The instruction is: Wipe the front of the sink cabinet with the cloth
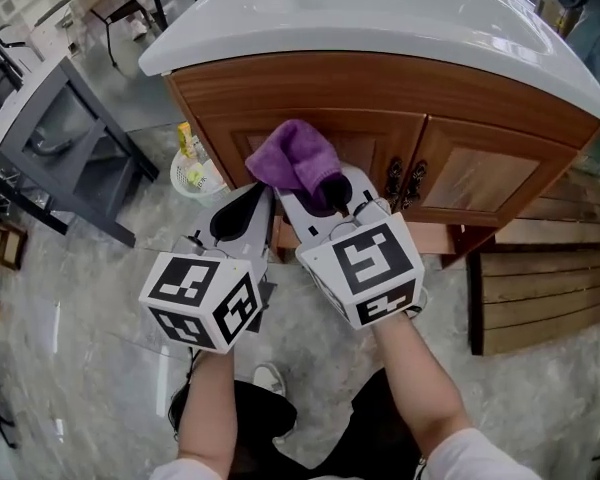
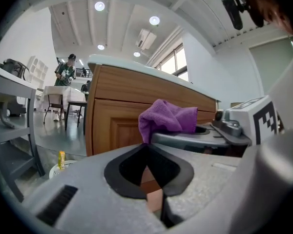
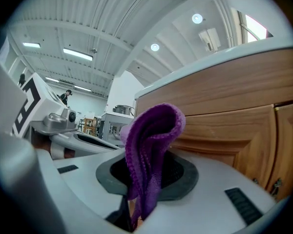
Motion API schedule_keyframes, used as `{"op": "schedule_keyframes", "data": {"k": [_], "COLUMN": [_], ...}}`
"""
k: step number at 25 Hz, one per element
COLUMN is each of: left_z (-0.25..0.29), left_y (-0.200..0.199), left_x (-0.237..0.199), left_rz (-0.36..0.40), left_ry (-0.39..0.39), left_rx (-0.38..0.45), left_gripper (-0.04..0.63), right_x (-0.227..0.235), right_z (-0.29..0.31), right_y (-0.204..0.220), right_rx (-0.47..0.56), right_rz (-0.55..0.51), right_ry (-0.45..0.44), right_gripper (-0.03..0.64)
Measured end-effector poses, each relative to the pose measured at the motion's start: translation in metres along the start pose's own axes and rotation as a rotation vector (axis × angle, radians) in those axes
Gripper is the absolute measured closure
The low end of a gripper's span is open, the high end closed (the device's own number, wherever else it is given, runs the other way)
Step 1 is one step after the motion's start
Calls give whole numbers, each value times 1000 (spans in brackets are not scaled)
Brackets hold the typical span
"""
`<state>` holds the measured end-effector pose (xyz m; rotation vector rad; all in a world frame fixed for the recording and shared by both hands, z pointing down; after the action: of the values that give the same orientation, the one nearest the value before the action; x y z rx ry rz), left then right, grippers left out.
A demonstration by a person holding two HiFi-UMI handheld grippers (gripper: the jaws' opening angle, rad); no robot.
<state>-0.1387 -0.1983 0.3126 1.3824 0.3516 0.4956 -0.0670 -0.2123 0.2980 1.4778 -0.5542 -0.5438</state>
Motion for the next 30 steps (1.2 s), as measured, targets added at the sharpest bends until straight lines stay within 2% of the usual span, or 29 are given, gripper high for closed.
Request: {"op": "schedule_keyframes", "data": {"k": [3, 9, 19, 27, 30], "left_z": [5, 17, 33, 52, 59], "left_y": [-1, -5, -1, 4, 7], "left_x": [10, 34, 60, 77, 85], "left_rz": [8, -35, 3, -11, 19], "left_ry": [5, 49, 137, 181, 202], "left_rx": [0, 26, 40, 42, 33], "left_gripper": [591, 591, 591, 590, 590], "right_x": [10, 32, 70, 108, 125], "right_z": [-16, -47, -87, -132, -148], "right_y": [-1, -7, -19, -22, -19], "right_rx": [13, 39, 62, 65, 63], "right_rz": [-17, -11, -15, -22, -39], "right_ry": [16, 67, 163, 285, 351], "right_gripper": [532, 532, 532, 532, 532]}}
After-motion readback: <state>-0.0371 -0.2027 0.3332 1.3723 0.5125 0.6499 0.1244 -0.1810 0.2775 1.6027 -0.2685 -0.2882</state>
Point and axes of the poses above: the fingertips, and each gripper's own axes: z forward along the fingers, x to its right, y out of its underside, the point moved 4 cm from there along -z, backward along the fingers, and after that the axes turned 7 degrees about z, right-handed, at the moved point
